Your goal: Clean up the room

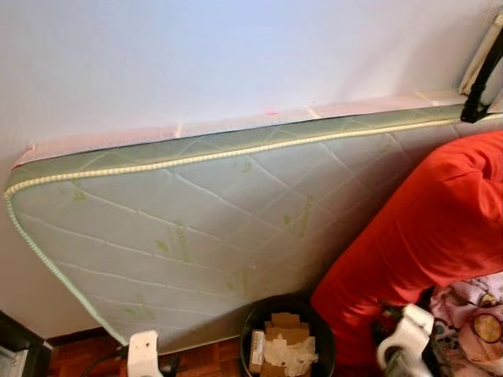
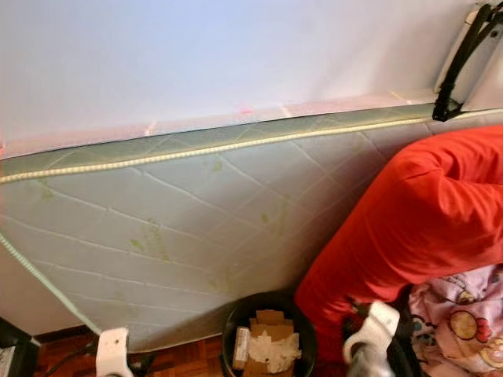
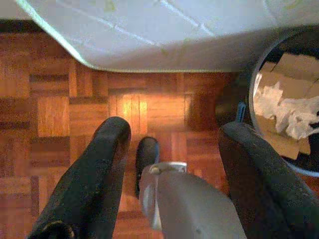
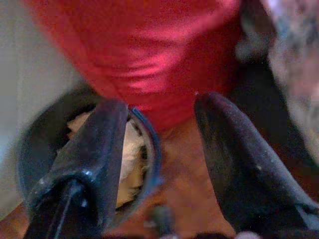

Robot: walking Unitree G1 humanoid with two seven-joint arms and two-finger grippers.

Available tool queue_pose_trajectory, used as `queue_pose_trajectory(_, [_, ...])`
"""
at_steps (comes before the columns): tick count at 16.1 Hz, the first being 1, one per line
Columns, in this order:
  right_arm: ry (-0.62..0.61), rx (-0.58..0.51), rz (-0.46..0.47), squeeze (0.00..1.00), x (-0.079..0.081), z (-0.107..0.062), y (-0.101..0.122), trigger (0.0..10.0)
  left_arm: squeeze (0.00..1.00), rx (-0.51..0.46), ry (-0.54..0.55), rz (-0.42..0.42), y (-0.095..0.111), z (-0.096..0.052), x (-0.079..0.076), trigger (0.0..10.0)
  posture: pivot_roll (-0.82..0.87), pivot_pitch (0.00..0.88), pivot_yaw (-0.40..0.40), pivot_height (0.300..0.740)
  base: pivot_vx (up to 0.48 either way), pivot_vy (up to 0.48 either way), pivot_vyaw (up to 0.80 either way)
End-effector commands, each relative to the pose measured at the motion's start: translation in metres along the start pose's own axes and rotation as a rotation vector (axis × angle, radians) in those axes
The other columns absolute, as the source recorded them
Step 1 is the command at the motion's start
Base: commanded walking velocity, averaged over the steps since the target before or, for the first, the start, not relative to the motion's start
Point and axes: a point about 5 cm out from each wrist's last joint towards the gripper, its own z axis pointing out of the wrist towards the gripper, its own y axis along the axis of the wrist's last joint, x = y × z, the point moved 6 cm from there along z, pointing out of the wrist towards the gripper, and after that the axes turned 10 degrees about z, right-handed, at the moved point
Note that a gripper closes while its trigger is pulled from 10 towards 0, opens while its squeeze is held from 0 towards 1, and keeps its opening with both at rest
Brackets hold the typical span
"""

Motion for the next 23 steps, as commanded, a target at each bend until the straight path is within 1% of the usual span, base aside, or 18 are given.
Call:
queue_pose_trajectory(1, [0.087,0.032,-0.187,0.0,0.021,0.001,-0.006,10.0,0.0,0.033,0.007,0.009,-0.013,-0.003,0.002,10.0,0.07,0.0,-0.071,0.74,0.0,0.0,0.0])
queue_pose_trajectory(3, [0.042,0.06,-0.139,0.0,0.01,-0.001,-0.014,10.0,0.0,0.055,0.014,0.01,-0.024,-0.006,0.006,10.0,0.09,0.001,-0.077,0.74,0.0,0.0,0.0])
queue_pose_trajectory(5, [0.03,0.082,-0.139,0.0,0.003,-0.004,-0.024,10.0,0.0,0.073,0.018,0.02,-0.032,-0.008,0.01,10.0,0.09,0.007,-0.072,0.74,0.0,0.0,0.0])
queue_pose_trajectory(6, [0.013,0.1,-0.131,0.0,-0.003,-0.006,-0.032,10.0,0.0,0.083,0.021,0.022,-0.037,-0.01,0.013,10.0,0.09,0.01,-0.069,0.74,0.0,0.0,0.0])
queue_pose_trajectory(7, [-0.009,0.14,-0.148,0.0,-0.013,-0.011,-0.047,10.0,0.0,0.091,0.025,0.022,-0.042,-0.012,0.015,10.0,0.1,0.01,-0.071,0.74,0.0,0.0,0.0])
queue_pose_trajectory(8, [-0.013,0.151,-0.156,0.0,-0.016,-0.012,-0.05,10.0,0.0,0.092,0.026,0.022,-0.042,-0.012,0.016,10.0,0.1,0.01,-0.071,0.74,0.0,0.0,0.0])
queue_pose_trajectory(9, [-0.017,0.188,-0.191,0.0,-0.023,-0.017,-0.063,10.0,0.0,0.093,0.035,0.01,-0.047,-0.014,0.021,10.0,0.12,0.016,-0.073,0.74,0.0,0.0,0.0])
queue_pose_trajectory(10, [-0.017,0.2,-0.208,0.0,-0.025,-0.019,-0.068,10.0,0.0,0.093,0.04,0.004,-0.049,-0.016,0.024,10.0,0.13,0.016,-0.067,0.74,0.0,0.0,0.0])
queue_pose_trajectory(12, [-0.038,0.198,-0.177,0.0,-0.027,-0.021,-0.072,10.0,0.0,0.09,0.043,0.011,-0.051,-0.018,0.031,10.0,0.11,0.014,-0.048,0.74,0.0,0.0,0.0])
queue_pose_trajectory(13, [-0.031,0.195,-0.162,0.0,-0.025,-0.021,-0.073,10.0,0.0,0.096,0.039,0.03,-0.053,-0.018,0.033,10.0,0.09,0.005,-0.035,0.74,0.0,0.0,0.0])
queue_pose_trajectory(15, [-0.016,0.192,-0.17,0.0,-0.023,-0.02,-0.072,10.0,0.0,0.1,0.035,0.043,-0.054,-0.019,0.034,10.0,0.08,0.0,-0.034,0.74,0.0,0.0,0.0])
queue_pose_trajectory(17, [-0.02,0.19,-0.175,0.0,-0.026,-0.02,-0.07,10.0,0.0,0.096,0.024,0.046,-0.054,-0.019,0.03,10.0,0.07,0.0,-0.037,0.74,0.0,0.0,0.0])
queue_pose_trajectory(19, [-0.041,0.175,-0.177,0.0,-0.035,-0.02,-0.064,10.0,0.0,0.097,-0.008,0.065,-0.054,-0.018,0.02,10.0,0.02,0.003,-0.027,0.74,0.0,0.0,0.0])
queue_pose_trajectory(20, [-0.047,0.164,-0.174,0.0,-0.039,-0.019,-0.059,10.0,0.0,0.102,-0.029,0.082,-0.054,-0.017,0.012,10.0,0.0,0.007,-0.022,0.74,0.0,0.0,0.0])
queue_pose_trajectory(21, [-0.055,0.152,-0.168,0.0,-0.044,-0.019,-0.054,10.0,0.0,0.103,-0.056,0.098,-0.051,-0.014,-0.003,10.0,-0.03,0.01,-0.014,0.74,0.0,0.0,0.0])
queue_pose_trajectory(23, [-0.069,0.123,-0.161,0.0,-0.053,-0.018,-0.044,10.0,0.0,0.101,-0.083,0.11,-0.05,-0.013,-0.015,10.0,-0.04,0.016,-0.004,0.74,0.0,0.0,0.0])
